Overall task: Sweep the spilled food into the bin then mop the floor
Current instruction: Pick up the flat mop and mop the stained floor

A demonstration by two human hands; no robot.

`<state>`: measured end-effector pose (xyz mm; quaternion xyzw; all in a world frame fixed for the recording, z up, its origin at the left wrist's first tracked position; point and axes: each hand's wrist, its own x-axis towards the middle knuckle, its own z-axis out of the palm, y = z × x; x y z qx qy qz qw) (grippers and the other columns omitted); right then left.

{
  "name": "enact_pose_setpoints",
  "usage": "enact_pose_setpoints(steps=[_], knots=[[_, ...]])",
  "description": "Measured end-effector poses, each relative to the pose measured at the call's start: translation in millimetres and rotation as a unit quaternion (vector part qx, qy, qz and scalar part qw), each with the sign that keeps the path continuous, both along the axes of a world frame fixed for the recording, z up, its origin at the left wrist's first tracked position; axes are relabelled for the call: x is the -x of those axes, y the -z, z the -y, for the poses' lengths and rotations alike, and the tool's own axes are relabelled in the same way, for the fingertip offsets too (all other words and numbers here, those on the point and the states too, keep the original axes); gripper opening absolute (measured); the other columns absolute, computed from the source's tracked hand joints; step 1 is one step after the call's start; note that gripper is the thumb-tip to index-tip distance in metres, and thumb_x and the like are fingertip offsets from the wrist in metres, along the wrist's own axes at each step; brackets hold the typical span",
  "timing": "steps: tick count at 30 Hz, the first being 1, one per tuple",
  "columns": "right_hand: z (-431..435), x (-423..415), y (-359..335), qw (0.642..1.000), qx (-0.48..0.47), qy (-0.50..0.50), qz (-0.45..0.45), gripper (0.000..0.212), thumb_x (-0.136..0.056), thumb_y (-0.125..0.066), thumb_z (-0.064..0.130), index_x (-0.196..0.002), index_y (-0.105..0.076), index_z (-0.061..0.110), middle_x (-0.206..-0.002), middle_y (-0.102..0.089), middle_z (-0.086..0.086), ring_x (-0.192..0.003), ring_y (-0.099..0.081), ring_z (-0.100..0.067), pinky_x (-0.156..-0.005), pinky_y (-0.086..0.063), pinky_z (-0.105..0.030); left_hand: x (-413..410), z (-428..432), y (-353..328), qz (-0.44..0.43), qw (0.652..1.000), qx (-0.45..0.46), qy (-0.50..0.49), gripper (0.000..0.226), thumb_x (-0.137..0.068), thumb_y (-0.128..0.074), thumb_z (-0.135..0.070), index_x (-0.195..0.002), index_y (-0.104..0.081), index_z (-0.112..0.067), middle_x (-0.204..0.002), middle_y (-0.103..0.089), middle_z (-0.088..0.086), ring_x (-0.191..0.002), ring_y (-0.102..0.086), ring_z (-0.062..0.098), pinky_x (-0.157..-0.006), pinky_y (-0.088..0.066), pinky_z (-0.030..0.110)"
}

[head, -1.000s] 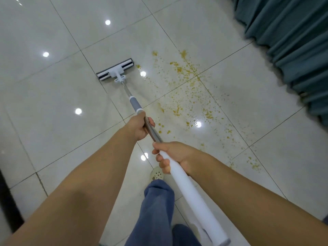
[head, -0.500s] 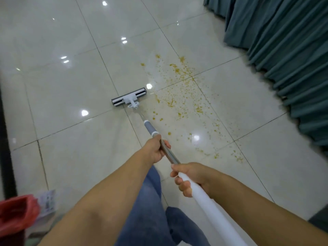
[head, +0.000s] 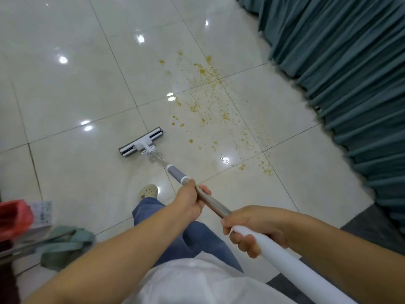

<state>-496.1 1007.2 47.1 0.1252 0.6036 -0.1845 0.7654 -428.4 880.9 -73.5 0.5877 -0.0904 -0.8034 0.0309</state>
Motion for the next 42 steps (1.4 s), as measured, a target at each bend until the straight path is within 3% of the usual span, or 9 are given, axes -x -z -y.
enact_pose_setpoints(steps=[9,19,23,29,32,34,42], knots=[[114.7,-3.1,31.2,0.998,0.023,0.054,0.037,0.03,-0.095,-0.054,0.028,-0.07,-0.051,0.011,-0.046,-0.051,0.0,-0.03,-0.043,-0.007,-0.032,-0.04,-0.014,2.5,116.0,21.2,-0.002,0.999,0.029,-0.019,0.011,-0.099,-0.042,-0.013,-0.088,-0.041,-0.01,-0.071,-0.041,0.005,-0.053,-0.038,0.012,-0.037,-0.044,0.014],[357.3,-11.0,56.3,0.998,0.058,0.03,-0.001,0.031,-0.096,-0.053,0.028,-0.072,-0.049,0.009,-0.056,-0.044,-0.002,-0.031,-0.04,-0.008,-0.034,-0.039,-0.015,0.6,357.5,51.0,-0.004,0.997,0.076,-0.023,0.013,-0.1,-0.043,-0.019,-0.096,-0.038,-0.007,-0.072,-0.039,0.005,-0.051,-0.042,0.012,-0.035,-0.042,0.013],[452.6,-0.5,76.4,0.997,0.074,0.017,-0.009,0.03,-0.097,-0.053,0.027,-0.074,-0.049,0.008,-0.053,-0.045,-0.003,-0.031,-0.041,-0.009,-0.035,-0.041,-0.015,11.1,452.8,65.5,0.006,0.996,0.088,-0.029,0.017,-0.099,-0.044,-0.019,-0.107,-0.036,-0.007,-0.074,-0.042,0.006,-0.056,-0.042,0.012,-0.035,-0.042,0.013],[554.6,29.0,106.6,0.994,0.096,-0.029,-0.032,0.028,-0.097,-0.052,0.027,-0.078,-0.047,0.007,-0.043,-0.043,-0.003,-0.03,-0.04,-0.011,-0.037,-0.04,-0.014,33.0,551.9,88.5,-0.01,0.993,0.103,-0.05,0.016,-0.099,-0.044,-0.019,-0.106,-0.037,-0.006,-0.078,-0.041,0.007,-0.057,-0.042,0.014,-0.039,-0.046,0.015],[568.4,31.1,114.6,0.994,0.095,-0.029,-0.034,0.027,-0.096,-0.053,0.026,-0.079,-0.048,0.007,-0.043,-0.043,-0.003,-0.031,-0.04,-0.012,-0.037,-0.041,-0.015,35.8,565.0,93.2,-0.011,0.993,0.104,-0.059,0.014,-0.1,-0.044,-0.02,-0.097,-0.04,-0.007,-0.077,-0.04,0.006,-0.055,-0.041,0.013,-0.039,-0.045,0.014],[556.8,24.4,118.3,0.995,0.087,-0.023,-0.033,0.024,-0.095,-0.054,0.026,-0.081,-0.048,0.007,-0.047,-0.043,-0.003,-0.031,-0.04,-0.011,-0.036,-0.04,-0.016,31.5,554.3,93.5,-0.001,0.993,0.101,-0.059,0.015,-0.099,-0.045,-0.02,-0.102,-0.04,-0.006,-0.077,-0.041,0.006,-0.055,-0.041,0.012,-0.038,-0.044,0.014],[437.7,10.1,112.5,0.998,0.06,-0.012,-0.032,0.02,-0.093,-0.058,0.025,-0.085,-0.051,0.009,-0.056,-0.05,-0.005,-0.036,-0.043,-0.01,-0.036,-0.042,-0.018,16.4,444.2,101.6,0.016,0.995,0.083,-0.045,0.025,-0.1,-0.042,-0.028,-0.108,-0.038,-0.005,-0.068,-0.042,0.006,-0.051,-0.04,0.014,-0.038,-0.044,0.02]])
